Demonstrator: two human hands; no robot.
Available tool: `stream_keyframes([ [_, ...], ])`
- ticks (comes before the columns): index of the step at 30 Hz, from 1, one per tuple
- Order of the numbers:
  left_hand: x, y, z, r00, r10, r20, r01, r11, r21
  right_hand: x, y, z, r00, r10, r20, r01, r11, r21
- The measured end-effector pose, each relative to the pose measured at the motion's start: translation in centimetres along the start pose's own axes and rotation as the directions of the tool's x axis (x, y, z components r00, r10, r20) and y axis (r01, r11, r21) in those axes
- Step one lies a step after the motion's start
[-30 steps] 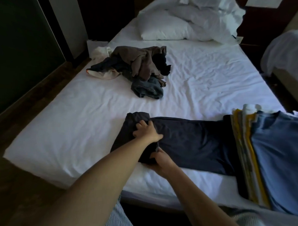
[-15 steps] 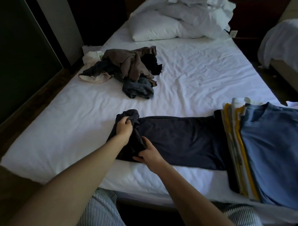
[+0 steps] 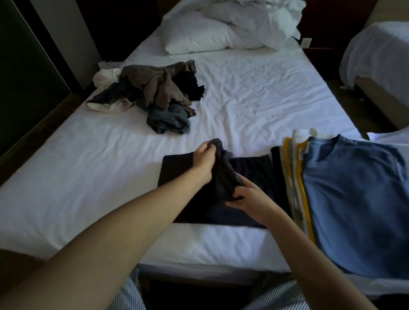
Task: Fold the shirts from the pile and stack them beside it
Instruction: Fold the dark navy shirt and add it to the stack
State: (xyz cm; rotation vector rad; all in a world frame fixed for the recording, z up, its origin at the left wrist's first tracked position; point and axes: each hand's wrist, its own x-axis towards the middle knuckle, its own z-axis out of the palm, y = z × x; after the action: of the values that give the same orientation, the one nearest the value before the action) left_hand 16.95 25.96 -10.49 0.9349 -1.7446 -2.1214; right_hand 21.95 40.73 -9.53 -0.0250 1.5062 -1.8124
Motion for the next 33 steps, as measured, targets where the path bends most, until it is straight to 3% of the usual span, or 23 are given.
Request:
stream_keyframes([
  [4,-1.4,-3.2,5.9,0.970,-0.089,0.228,0.079,0.995,0.054,-2.1,0.8,-5.4,0.989,0.020,-0.146,-0.015,0.999,0.037],
  [8,-3.8,-5.4,6.9,0.863,-0.229,0.450,0.040,0.919,0.392,-3.4,2.8,-8.4,0.961,0.119,-0.249,-0.127,0.992,-0.018],
  [13,-4.1,-3.9,2.3,0.853,0.043,0.519,-0.310,0.843,0.440,-1.2,1.2,-8.0,0.933,0.075,-0.353,-0.066,0.997,0.035],
  [17,-2.2,-3.0,-4.1,0.869,0.148,0.473,-0.415,0.740,0.530,1.7,-0.8,-7.6,0.916,0.108,-0.387,-0.059,0.989,0.136],
  [23,0.4,-2.7,-8.9,0.929,0.124,0.349,-0.342,0.652,0.677,4.1,-1.9,-7.2,0.900,-0.016,-0.436,0.011,1.000,-0.015],
  [25,0.7,-3.4,-9.2,0.930,0.109,0.351,-0.337,0.634,0.696,4.4,-1.8,-7.3,0.900,-0.048,-0.433,0.025,0.998,-0.059],
  [28,0.9,-4.3,-9.6,0.924,0.124,0.362,-0.355,0.628,0.692,4.4,-1.0,-8.1,0.840,-0.127,-0.528,0.108,0.992,-0.067],
  [33,0.8,-4.8,-10.1,0.915,0.147,0.375,-0.379,0.630,0.678,4.6,0.3,-9.3,0.805,-0.116,-0.582,0.150,0.989,0.010],
])
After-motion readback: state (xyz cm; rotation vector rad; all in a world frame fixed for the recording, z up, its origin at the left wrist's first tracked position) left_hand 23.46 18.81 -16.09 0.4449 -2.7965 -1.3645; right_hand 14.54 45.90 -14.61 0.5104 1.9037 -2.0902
